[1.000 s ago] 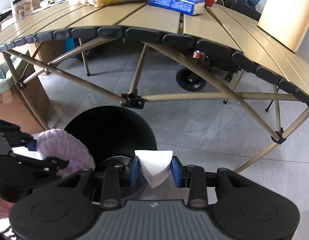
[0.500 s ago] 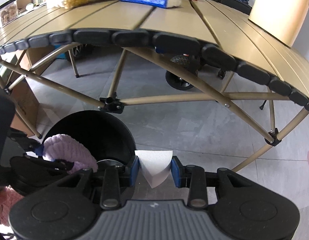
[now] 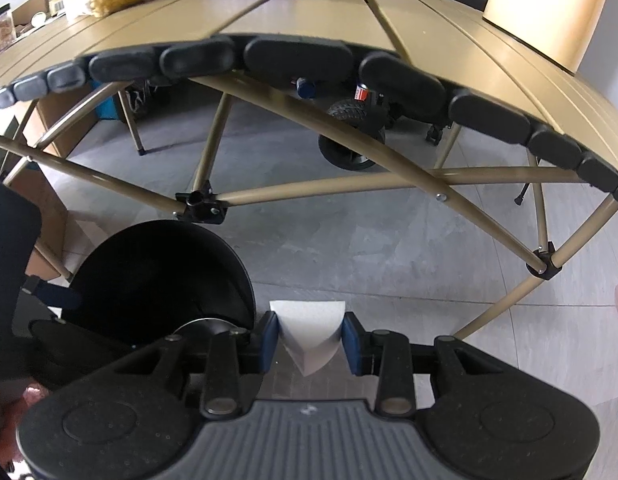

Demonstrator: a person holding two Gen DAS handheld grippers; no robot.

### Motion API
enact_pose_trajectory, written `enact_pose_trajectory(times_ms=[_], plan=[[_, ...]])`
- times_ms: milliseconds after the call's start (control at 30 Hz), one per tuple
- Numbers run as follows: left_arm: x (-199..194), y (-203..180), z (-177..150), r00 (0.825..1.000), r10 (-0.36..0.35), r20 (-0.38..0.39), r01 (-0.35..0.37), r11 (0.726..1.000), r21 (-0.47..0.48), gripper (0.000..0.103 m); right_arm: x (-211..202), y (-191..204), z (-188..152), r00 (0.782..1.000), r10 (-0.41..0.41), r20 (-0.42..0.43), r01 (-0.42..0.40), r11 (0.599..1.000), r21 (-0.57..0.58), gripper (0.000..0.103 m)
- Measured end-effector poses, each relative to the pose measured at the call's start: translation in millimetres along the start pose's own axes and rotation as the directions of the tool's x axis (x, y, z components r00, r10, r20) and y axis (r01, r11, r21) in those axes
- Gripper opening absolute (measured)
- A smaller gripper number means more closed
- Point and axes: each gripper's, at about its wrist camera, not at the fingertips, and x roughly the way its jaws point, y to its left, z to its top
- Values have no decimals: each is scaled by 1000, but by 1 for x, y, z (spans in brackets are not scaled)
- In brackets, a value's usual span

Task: Collect trash
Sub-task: 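Open the left gripper to drop the lavender bundle into the bin, then lower the right gripper into the bin and open it to drop the white cone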

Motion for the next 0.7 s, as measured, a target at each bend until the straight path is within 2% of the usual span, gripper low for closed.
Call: enact_pose_trajectory(times_ms=[700], plan=[[-13,16,-6,1000,-3,17,3,1000,-30,100,11,7,1,999,12,-32,-12,1000,-10,34]])
